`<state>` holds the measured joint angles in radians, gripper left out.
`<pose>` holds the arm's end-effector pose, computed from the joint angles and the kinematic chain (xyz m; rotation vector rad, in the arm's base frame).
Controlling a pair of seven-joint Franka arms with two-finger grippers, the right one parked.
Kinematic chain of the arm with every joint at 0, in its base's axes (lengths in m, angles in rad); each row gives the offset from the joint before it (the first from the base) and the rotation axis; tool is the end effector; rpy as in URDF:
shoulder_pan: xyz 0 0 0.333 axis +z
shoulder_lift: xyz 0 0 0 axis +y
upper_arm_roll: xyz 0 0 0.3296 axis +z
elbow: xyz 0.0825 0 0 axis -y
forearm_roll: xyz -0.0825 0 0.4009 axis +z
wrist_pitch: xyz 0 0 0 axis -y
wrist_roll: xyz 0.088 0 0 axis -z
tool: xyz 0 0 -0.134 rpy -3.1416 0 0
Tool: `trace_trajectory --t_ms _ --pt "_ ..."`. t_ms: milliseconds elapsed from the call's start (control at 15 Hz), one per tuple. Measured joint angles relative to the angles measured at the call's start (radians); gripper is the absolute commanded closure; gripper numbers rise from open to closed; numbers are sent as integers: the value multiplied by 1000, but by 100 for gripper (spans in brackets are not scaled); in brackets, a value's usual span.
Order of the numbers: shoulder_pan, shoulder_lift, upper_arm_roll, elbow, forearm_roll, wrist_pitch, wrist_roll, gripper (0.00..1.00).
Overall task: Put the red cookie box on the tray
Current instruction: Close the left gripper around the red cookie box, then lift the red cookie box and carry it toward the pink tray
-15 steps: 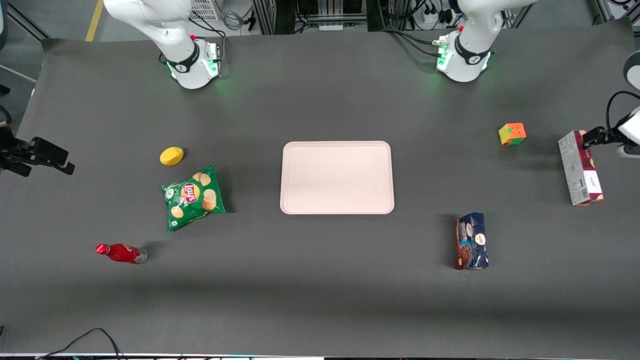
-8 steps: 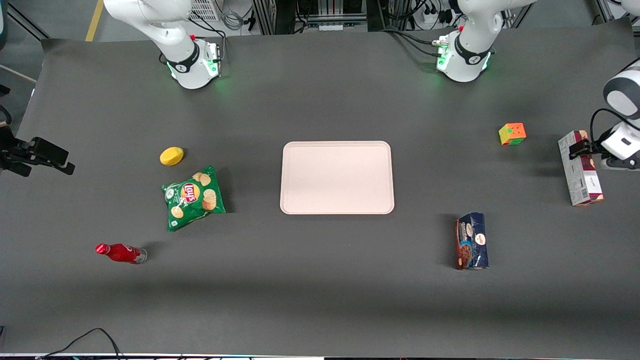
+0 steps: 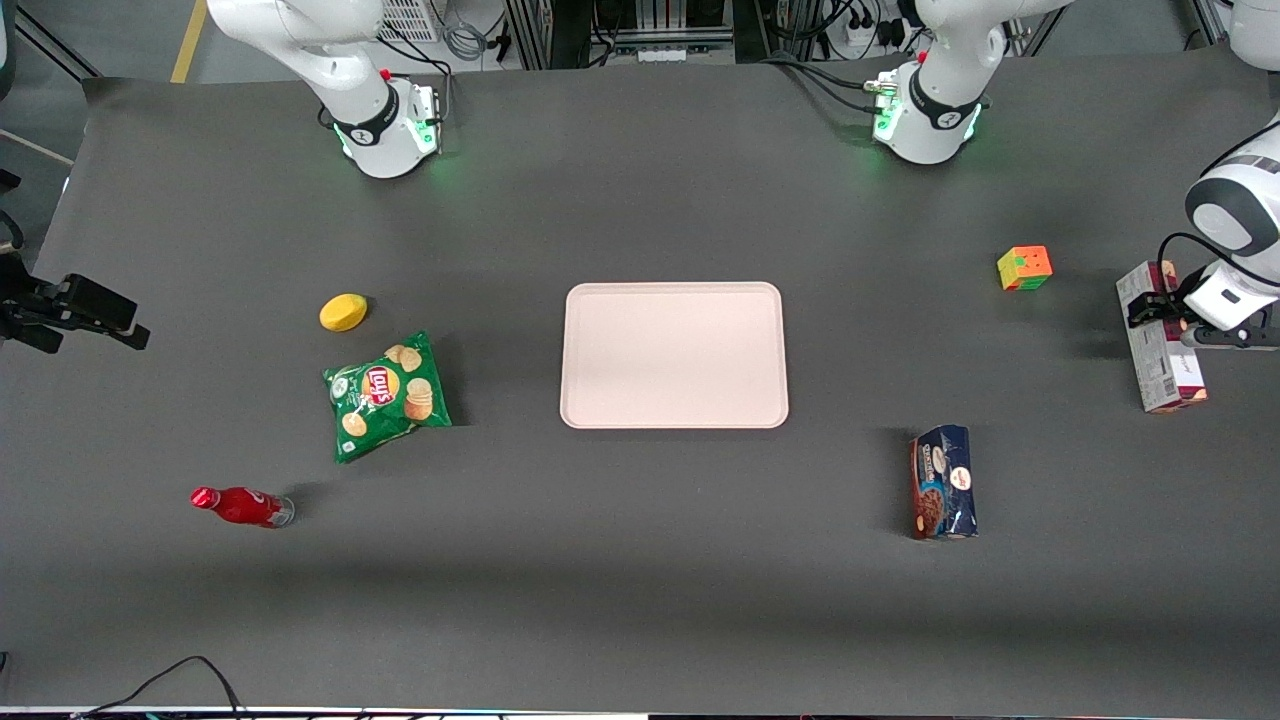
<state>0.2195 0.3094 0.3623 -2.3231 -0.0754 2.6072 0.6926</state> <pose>0.4418 0.3001 0.1868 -3.0846 0.0946 0.0670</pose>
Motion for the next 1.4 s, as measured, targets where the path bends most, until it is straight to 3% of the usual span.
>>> trace_trajectory --t_ms 267,600,1000,1400 --pt "0 1 -1 9 0 -2 0 87" --pt "-3 1 -9 43 0 -24 1 88" --pt "-68 -92 -73 235 -6 -336 -11 88" --pt "-142 -234 -277 357 -5 -671 -391 86"
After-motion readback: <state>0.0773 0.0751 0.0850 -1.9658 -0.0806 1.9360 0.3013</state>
